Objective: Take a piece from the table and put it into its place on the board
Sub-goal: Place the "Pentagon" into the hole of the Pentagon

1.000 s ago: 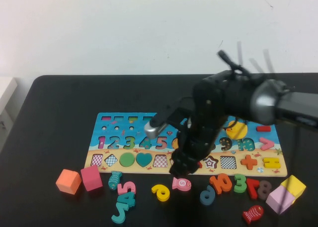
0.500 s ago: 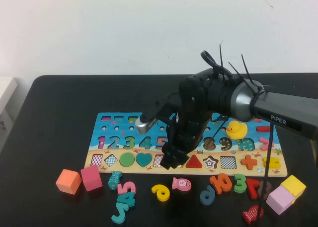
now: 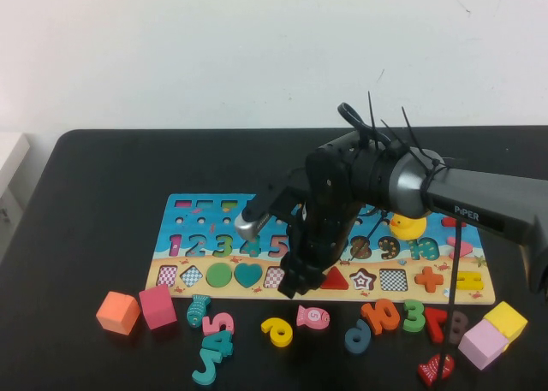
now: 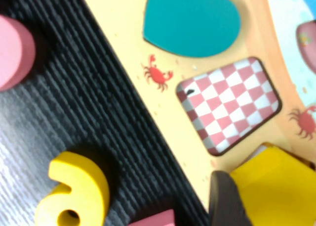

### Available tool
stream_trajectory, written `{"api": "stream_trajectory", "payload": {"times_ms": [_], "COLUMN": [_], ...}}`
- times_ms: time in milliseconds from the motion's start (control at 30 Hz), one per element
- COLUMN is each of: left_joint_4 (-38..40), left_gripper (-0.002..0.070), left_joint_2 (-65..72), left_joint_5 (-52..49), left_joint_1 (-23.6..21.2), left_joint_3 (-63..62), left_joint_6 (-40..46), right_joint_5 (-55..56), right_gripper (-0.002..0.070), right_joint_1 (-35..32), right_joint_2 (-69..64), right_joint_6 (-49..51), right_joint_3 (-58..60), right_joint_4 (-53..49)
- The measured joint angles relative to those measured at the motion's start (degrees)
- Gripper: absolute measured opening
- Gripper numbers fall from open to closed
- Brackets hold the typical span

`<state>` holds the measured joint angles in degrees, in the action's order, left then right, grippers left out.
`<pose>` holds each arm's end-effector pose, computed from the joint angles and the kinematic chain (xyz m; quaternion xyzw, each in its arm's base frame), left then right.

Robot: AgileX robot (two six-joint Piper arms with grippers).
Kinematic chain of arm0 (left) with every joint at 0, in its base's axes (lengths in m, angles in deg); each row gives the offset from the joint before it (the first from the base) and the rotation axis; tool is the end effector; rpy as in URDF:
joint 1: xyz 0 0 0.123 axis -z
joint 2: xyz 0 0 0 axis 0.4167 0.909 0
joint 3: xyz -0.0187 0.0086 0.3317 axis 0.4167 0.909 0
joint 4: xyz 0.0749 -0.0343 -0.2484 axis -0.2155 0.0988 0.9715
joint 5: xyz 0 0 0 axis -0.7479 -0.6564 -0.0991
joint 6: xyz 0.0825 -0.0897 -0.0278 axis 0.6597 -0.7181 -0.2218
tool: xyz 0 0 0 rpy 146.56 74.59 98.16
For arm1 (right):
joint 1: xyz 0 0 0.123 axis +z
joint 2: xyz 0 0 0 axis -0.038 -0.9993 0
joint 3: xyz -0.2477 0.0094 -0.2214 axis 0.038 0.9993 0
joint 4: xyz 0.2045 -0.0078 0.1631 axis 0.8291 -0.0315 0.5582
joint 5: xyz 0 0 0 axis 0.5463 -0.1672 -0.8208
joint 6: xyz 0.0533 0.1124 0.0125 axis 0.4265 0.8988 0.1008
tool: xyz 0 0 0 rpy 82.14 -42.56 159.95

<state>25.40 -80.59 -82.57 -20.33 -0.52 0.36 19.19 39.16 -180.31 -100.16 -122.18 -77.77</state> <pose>0.0491 -0.0040 0.1715 0.0477 0.7818 -0.0111 0.6216 0.4221 0.3256 0.1362 -0.4775 0.8650 0.0463 0.1468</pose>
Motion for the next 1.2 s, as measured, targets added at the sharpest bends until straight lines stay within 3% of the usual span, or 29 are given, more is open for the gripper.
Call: {"api": "stream_trajectory", "payload": {"times_ms": [267, 533, 933, 1067, 1200], "left_joint_4": [0.00, 0.00, 0.00, 0.00, 0.00], "left_gripper": [-0.0003, -0.0003, -0.0003, -0.0001, -0.0001], "left_joint_2": [0.00, 0.00, 0.00, 0.00, 0.00], "left_joint_5": [0.00, 0.00, 0.00, 0.00, 0.00], "left_joint_1": [0.00, 0.00, 0.00, 0.00, 0.00], "left_joint_3": [0.00, 0.00, 0.00, 0.00, 0.00], "left_joint_6": [0.00, 0.00, 0.00, 0.00, 0.00], "right_joint_5": [0.26, -0.95, -10.29, -15.16, -18.29], "right_gripper": [0.0383, 0.0503, 0.0508, 0.0421, 0.0179], "right_joint_1": [0.00, 0.00, 0.00, 0.00, 0.00], "right_joint_2": [0.00, 0.00, 0.00, 0.00, 0.00], "right_joint_6": [0.00, 0.00, 0.20, 0.20, -0.18], "right_joint_3": [0.00, -0.04, -9.18, -13.07, -12.86], "right_joint_4": [-0.40, -1.18, -1.36, -1.36, 1.74]}}
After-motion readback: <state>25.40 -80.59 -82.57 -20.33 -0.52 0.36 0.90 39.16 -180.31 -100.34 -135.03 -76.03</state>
